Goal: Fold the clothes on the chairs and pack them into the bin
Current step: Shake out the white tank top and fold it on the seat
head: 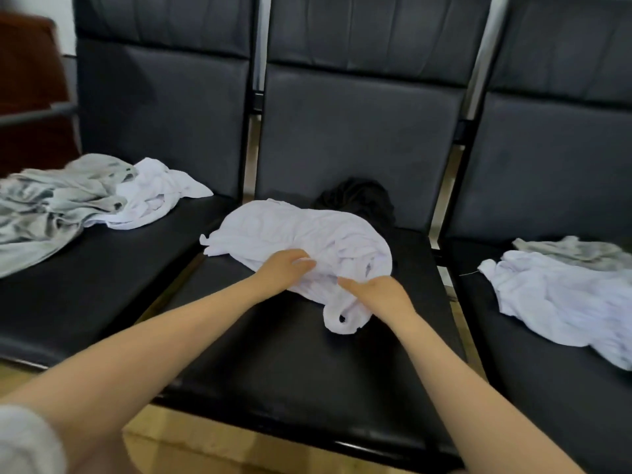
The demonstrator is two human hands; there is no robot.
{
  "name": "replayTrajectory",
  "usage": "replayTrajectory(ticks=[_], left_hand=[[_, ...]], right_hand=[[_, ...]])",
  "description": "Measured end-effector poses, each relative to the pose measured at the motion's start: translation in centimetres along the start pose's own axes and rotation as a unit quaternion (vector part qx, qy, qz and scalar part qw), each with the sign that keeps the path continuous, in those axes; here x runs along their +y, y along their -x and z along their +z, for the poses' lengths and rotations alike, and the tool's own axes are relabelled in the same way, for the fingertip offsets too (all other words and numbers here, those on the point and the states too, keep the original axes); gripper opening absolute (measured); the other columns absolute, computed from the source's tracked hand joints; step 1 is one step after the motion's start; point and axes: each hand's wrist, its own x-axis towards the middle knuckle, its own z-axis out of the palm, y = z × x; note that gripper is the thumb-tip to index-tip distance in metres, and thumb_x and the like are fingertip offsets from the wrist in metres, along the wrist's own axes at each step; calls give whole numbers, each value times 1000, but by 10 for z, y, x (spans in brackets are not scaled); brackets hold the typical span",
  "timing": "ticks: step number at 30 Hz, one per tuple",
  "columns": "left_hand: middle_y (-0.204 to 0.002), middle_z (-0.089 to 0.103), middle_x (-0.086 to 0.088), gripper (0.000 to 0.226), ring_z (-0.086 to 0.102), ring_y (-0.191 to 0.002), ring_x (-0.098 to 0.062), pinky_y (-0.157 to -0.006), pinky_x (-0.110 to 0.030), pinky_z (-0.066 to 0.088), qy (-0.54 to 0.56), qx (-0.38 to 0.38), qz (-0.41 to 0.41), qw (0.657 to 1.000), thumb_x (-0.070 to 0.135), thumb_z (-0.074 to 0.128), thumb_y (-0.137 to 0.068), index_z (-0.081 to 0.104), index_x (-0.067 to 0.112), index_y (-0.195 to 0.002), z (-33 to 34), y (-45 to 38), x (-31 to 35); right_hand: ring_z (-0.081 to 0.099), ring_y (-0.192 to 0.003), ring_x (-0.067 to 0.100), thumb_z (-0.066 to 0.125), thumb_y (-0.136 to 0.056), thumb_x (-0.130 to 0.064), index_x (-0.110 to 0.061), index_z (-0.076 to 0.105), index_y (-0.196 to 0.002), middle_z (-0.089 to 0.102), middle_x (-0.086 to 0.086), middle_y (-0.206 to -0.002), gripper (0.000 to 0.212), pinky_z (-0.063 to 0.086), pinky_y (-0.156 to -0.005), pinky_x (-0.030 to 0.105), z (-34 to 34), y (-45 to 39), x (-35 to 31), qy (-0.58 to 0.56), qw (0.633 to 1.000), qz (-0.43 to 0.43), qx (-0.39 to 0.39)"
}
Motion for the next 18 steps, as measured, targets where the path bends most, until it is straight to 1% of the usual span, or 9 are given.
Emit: replayTrajectory(ticks=[3, 5, 6, 8, 10, 12, 14, 16, 18], left_hand=[[-92, 60, -4, 29, 61, -86, -18, -82, -33, 51, 130, 4, -36, 991, 27, 52, -96, 62, -1, -97, -4, 15, 2], [-102, 61, -3, 24, 66, -91, -20, -83, -32, 53, 225, 1, -70, 972, 27, 52, -97, 62, 5, -103, -8, 20, 6], [-106, 60, -2, 21, 66, -91, -21, -80, -29, 55, 265, 11, -81, 961, 26, 53, -97, 61, 9, -104, -11, 22, 10], [-111, 58, -3, 15, 63, -95, -20, -79, -26, 55, 326, 48, -88, 940, 24, 53, -97, 60, 13, -103, -19, 23, 19], [-115, 57, -4, 14, 60, -99, -17, -80, -26, 55, 343, 84, -71, 933, 23, 53, -97, 60, 13, -105, -27, 25, 27], [-109, 62, -2, 15, 60, -97, -15, -81, -28, 54, 292, 122, -32, 948, 23, 50, -97, 61, 16, -104, -35, 26, 35], [-97, 63, 5, 15, 60, -91, -12, -77, -27, 52, 246, 171, -2, 954, 24, 47, -96, 62, 25, -95, -45, 28, 47], [-98, 63, 9, 15, 61, -91, -8, -77, -27, 54, 287, 211, 22, 934, 23, 49, -93, 63, 29, -91, -55, 29, 56], [-102, 64, 9, 14, 61, -94, -8, -75, -23, 54, 343, 234, 36, 909, 21, 53, -92, 65, 29, -92, -63, 31, 59]], right_hand=[[50, -60, 15, 62, -85, -40, -18, 45, -61, 50, -2, -63, 37, 36, -55, 27, 13, 17, 5, 27, 999, -40, -7], [46, -62, 16, 62, -88, -26, -13, 45, -63, 46, 2, -64, 33, 35, -57, 27, 12, 25, 7, -92, 995, -39, 8], [47, -67, 18, 62, -88, -22, -7, 49, -67, 48, 10, -67, 29, 36, -62, 28, 9, 29, 7, -180, 983, -30, 19], [51, -81, 22, 60, -90, -19, 7, 57, -87, 56, 27, -88, 26, 41, -74, 32, 2, 36, 2, -330, 943, -7, 50], [59, -98, 23, 59, -93, -19, 0, 61, -106, 63, 20, -107, 24, 48, -91, 38, -9, 43, -5, -458, 886, 27, 65], [61, -106, 30, 57, -94, -20, -8, 61, -117, 63, 14, -117, 26, 49, -98, 46, -23, 45, -12, -548, 831, 52, 78], [64, -94, 30, 51, -97, -16, -8, 63, -107, 62, 20, -107, 17, 54, -88, 41, -37, 48, -17, -559, 822, 28, 102], [61, -73, 17, 47, -99, -12, -15, 58, -87, 60, 12, -88, 17, 53, -70, 27, -48, 48, -15, -592, 800, 7, 100], [61, -74, 15, 49, -99, -11, -14, 59, -90, 61, 6, -84, 14, 52, -73, 25, -57, 50, -7, -671, 737, -5, 78]])
